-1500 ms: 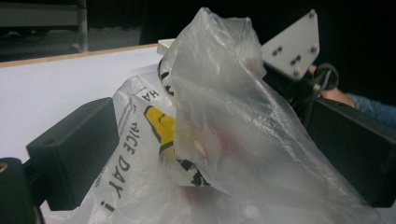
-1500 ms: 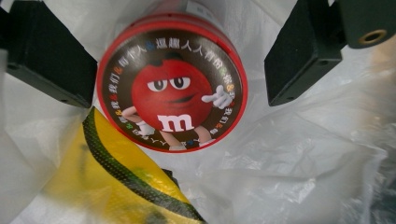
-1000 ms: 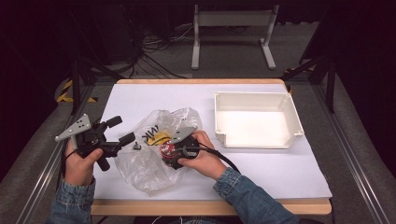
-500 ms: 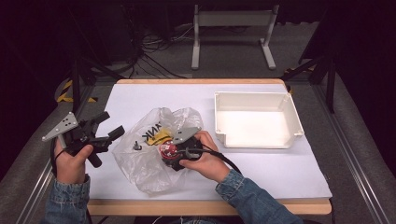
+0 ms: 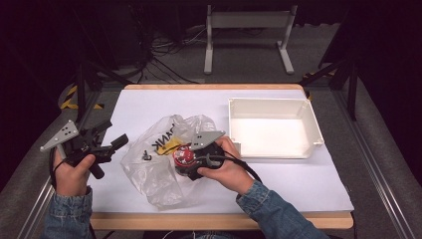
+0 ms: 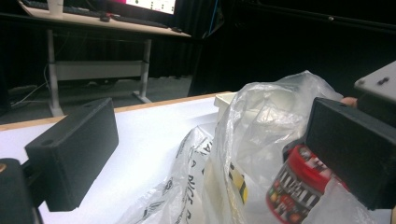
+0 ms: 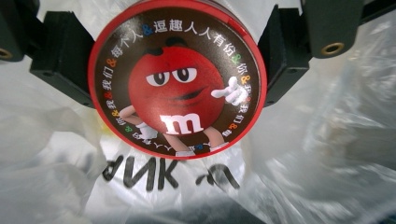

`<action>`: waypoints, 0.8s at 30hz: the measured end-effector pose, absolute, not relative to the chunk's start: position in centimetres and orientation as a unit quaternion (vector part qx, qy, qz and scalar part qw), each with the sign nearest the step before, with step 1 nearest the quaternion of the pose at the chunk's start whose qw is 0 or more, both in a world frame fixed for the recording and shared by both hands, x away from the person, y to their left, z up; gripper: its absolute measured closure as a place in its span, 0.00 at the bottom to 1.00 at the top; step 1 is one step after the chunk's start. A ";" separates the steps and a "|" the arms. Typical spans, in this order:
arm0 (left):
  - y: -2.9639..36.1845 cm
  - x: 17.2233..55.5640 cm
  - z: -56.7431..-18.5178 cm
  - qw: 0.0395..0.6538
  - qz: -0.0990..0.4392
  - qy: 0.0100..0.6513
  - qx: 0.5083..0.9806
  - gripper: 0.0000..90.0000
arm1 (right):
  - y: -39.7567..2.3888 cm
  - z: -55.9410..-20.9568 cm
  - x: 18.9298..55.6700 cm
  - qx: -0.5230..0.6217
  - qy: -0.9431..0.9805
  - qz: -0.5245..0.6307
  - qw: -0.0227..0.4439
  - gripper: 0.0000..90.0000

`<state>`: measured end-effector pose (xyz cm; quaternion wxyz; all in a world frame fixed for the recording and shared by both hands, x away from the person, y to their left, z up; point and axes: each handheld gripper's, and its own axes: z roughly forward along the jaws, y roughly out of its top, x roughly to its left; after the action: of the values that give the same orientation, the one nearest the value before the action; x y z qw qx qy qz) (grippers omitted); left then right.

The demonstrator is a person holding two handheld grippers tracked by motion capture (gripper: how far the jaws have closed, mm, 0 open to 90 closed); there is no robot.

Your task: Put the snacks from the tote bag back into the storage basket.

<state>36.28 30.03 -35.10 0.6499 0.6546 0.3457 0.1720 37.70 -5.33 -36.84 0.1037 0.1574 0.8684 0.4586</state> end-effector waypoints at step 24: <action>30.8 36.7 -35.9 0.608 0.178 0.357 0.686 0.05 | -9.4 -32.1 37.3 0.133 0.864 0.479 0.088 0.25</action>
<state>36.70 30.80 -35.93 0.6083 0.6863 0.3569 0.1776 37.26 -9.36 -32.15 0.0875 0.1327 0.8635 0.4786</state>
